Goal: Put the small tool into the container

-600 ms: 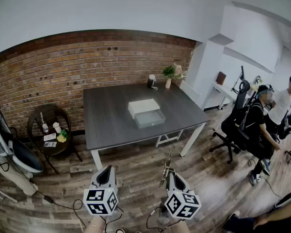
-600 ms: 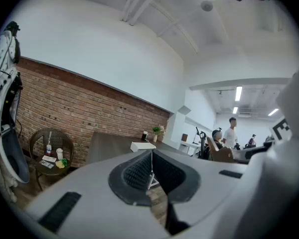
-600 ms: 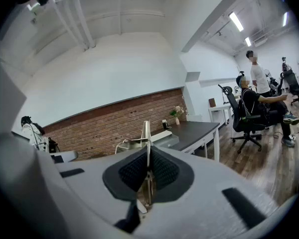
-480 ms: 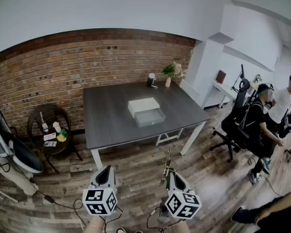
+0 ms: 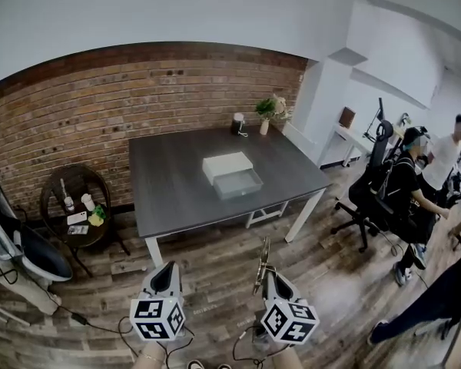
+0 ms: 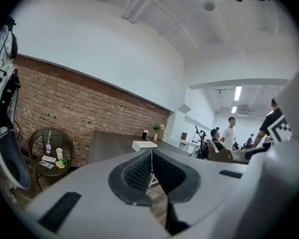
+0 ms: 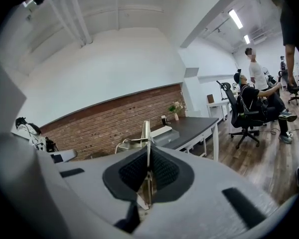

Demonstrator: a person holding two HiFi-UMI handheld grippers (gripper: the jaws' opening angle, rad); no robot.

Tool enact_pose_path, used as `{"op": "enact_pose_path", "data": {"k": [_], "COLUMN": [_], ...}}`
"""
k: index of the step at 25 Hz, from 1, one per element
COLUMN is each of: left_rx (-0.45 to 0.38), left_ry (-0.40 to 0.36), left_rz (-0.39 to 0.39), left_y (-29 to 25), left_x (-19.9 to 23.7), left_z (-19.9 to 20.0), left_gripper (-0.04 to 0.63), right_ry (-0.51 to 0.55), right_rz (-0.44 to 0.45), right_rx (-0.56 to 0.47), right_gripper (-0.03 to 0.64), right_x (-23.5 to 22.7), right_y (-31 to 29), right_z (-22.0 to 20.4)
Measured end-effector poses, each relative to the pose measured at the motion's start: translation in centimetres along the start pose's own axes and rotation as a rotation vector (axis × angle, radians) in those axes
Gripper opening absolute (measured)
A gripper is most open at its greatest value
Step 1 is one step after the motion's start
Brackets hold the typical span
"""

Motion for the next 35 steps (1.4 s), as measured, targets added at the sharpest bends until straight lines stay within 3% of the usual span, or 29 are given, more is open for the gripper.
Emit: {"op": "enact_pose_path", "data": {"k": [15, 35], "left_rx": [0.023, -0.003], "left_ry": [0.002, -0.043], "left_rz": [-0.025, 0.051], "left_y": [-4.0, -20.5], "left_x": [1.1, -3.2], "left_z": [-1.5, -3.0], "left_gripper": [0.008, 0.008], "right_ry": [-0.020, -0.017], "right_rz": [-0.043, 0.065], "right_rx": [-0.005, 0.009], "right_gripper": [0.005, 0.005], "right_x": [-1.0, -9.8], "right_y": [-2.9, -19.6], "right_z": [-0.6, 3.3]}}
Point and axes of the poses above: the fingertips, and each gripper's own axes: y backward along the fingers, x to its left, z out of its top, the point moved 2 cm from there along y, backward along the fingers, and after that the axes turned 15 degrees about -x, right-handed, at the moved point
